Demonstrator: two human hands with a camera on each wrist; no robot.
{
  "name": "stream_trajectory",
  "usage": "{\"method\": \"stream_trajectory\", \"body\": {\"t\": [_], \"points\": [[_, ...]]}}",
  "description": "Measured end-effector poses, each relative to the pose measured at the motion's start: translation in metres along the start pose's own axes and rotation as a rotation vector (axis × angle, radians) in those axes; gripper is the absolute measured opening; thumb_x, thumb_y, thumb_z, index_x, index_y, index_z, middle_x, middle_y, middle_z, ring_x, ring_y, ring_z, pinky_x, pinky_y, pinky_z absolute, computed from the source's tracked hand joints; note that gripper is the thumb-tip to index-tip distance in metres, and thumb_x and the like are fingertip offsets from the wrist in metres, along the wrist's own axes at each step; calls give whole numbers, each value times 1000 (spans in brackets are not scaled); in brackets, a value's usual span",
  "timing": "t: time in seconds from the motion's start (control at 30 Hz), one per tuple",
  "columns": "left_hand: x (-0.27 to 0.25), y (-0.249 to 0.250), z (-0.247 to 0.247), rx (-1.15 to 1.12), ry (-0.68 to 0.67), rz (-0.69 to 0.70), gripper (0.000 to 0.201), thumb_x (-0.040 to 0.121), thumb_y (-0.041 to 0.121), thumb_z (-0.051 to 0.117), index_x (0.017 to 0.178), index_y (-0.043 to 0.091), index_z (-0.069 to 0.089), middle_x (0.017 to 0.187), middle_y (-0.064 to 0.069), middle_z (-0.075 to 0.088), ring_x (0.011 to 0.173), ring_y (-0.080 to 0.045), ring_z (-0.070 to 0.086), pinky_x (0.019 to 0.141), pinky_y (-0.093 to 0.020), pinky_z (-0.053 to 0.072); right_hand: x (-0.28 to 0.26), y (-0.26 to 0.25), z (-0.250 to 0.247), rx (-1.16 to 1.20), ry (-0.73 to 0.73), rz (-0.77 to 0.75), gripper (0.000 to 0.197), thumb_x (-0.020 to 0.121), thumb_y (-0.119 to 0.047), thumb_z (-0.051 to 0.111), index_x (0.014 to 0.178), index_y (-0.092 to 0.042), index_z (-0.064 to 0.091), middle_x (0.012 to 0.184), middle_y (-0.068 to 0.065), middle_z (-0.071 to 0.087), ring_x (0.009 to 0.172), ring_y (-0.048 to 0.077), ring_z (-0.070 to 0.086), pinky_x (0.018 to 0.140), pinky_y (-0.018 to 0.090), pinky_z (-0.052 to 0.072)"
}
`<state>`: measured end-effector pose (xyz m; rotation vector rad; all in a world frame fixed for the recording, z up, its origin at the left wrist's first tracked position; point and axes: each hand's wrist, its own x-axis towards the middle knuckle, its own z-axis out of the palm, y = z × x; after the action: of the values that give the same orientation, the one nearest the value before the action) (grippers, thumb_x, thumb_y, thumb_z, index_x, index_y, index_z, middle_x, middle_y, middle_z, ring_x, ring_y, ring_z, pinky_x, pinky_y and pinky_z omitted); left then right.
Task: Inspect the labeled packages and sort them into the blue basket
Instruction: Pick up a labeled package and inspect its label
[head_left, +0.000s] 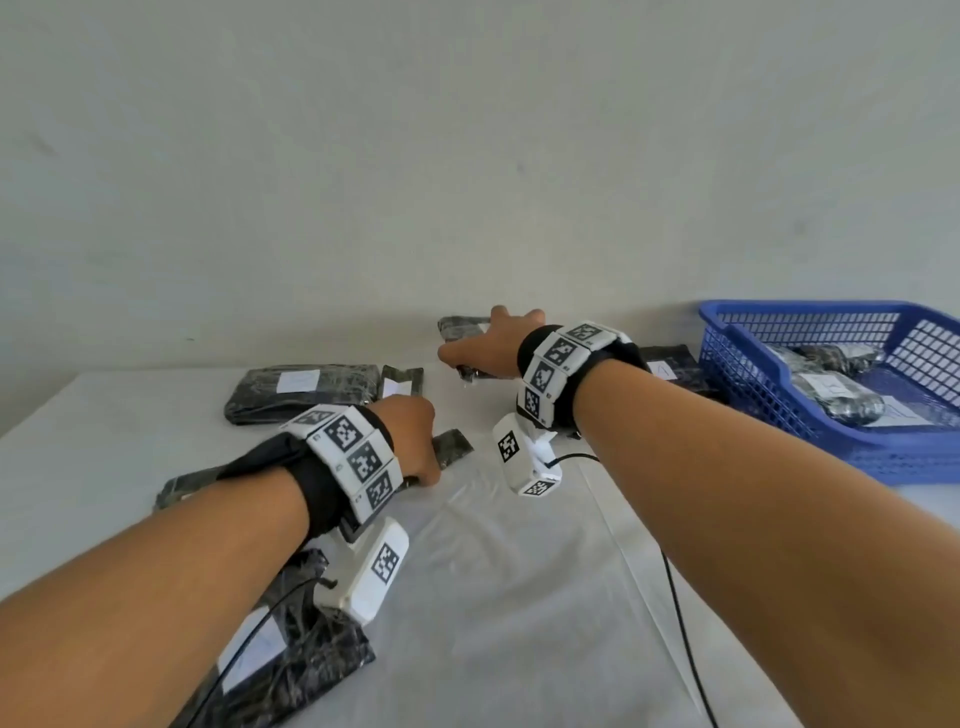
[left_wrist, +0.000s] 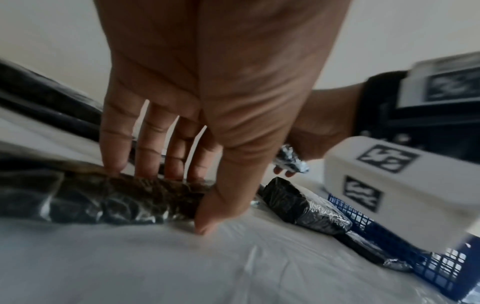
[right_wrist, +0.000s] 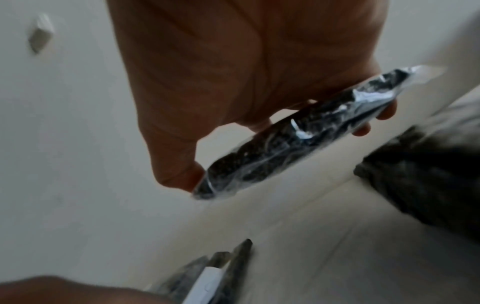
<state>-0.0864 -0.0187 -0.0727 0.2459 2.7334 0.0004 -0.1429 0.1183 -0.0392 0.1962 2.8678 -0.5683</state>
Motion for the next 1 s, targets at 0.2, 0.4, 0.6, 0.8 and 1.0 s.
{"method": "stream_trajectory", "body": {"t": [0.2,0.4,0.6,0.8,1.0], "points": [[-2,-16,-2,-35,-28,82,46,87,27,77,126,9,61,119,-9,67,100,-21,61,83,-32,53,40,-9,29,-111,10,-21,105,77,-76,62,160,-24,23,152,19,32,138,47,43,102,51,45],[2,-20,0,-72,-16,98,50,85,29,79,129,13,61,119,-5,67,101,-19,61,86,-30,54,39,-8,47,-308,46,-62,102,76,-77,65,152,-20,28,150,26,34,139,50,38,114,61,36],[2,-23,1,-104,-7,99,49,86,27,81,129,10,61,123,-7,66,106,-22,62,87,-33,53,25,24,13,-18,29,-46,76,97,-63,47,155,-15,33,145,17,49,129,38,51,105,45,45],[6,-17,2,-67,-14,77,58,86,27,80,134,10,53,124,-7,62,98,-22,55,81,-32,48,1,64,-9,-303,-165,-87,71,69,-60,76,125,-20,61,119,2,70,104,25,66,99,41,55],[6,-8,1,-84,10,33,67,85,23,80,137,6,40,92,-3,53,87,-24,56,62,-30,45,-27,84,-10,-451,-127,-156,79,87,-45,80,151,-16,44,144,9,58,127,28,57,98,34,46]]}}
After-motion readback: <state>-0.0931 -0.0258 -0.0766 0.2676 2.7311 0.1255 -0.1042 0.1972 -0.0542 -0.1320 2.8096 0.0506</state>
